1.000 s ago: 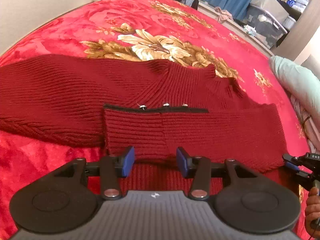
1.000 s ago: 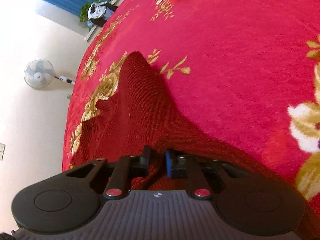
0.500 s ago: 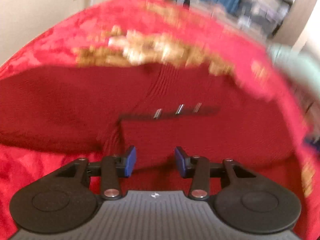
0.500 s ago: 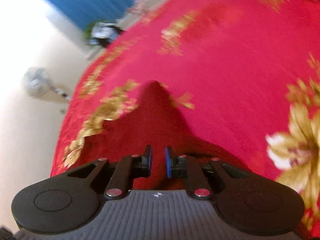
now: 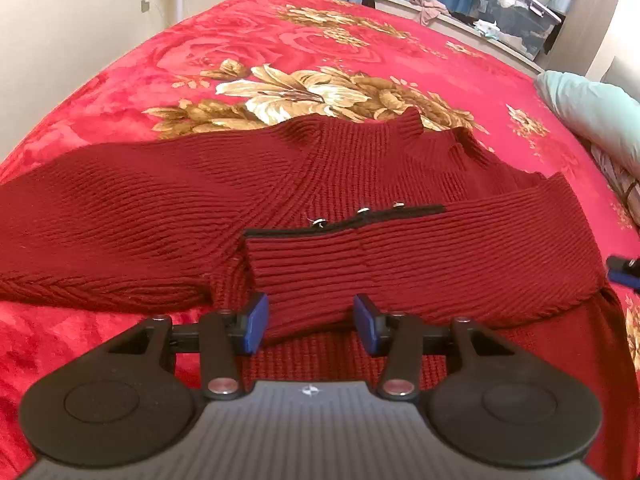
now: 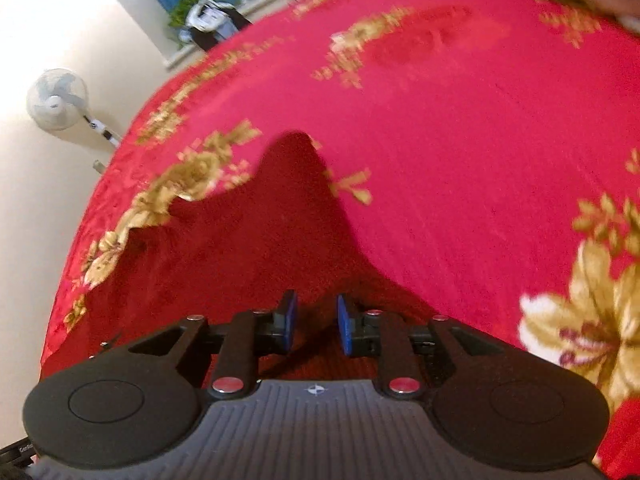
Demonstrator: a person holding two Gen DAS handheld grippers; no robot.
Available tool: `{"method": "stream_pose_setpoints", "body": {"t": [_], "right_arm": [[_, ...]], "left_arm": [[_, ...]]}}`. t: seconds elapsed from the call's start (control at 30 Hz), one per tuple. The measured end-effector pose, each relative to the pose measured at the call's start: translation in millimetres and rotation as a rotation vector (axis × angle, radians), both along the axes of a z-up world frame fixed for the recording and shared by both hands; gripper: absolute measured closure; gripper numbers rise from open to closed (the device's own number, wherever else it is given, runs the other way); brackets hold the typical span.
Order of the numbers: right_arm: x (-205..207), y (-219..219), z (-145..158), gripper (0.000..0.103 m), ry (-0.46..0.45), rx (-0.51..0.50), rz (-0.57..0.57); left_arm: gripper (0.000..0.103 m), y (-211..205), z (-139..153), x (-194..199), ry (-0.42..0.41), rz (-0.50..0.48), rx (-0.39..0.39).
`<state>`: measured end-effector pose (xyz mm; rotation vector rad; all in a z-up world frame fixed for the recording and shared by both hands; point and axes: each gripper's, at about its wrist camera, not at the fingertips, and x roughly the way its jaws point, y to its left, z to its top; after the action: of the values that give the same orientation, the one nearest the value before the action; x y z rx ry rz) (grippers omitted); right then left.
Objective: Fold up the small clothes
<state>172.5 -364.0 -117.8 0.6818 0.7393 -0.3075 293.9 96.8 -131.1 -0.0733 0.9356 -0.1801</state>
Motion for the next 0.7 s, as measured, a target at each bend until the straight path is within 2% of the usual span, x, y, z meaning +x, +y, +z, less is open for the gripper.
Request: {"method": "stream_pose_setpoints", "body": {"t": [0.2,0.33,0.43,0.57,0.7], "right_arm": [[-4.0,2.7,23.5,0.079,-0.072,-0.080,0.035],[-2.9,8.2,36.6,0.079,-0.111,-0.144,0.066],[-3.0,13.7,43.3,0.079,-0.135,-0.181,0.100],[0.0,22.0,48.0,0.079,-0.148,-0.226,0.143],[2.3,27.6,47.2,0.079,-0.148,-0.224,0.168]], "left_arm": [[0.051,7.6,4.8,-1.3,-0.026,0.027,-0.003],[0.051,21.1,22.2,-8.5,-0.168,0.078,0.031],[0.053,48.0,31.5,-7.7,-0.202,0.181,0.022],[0.055,101.8,33.5,-4.6,-0.178,0.372,-0.010],[0.053,148.3,32.3,-6.1,-0.160,0.515,-0.023]]}}
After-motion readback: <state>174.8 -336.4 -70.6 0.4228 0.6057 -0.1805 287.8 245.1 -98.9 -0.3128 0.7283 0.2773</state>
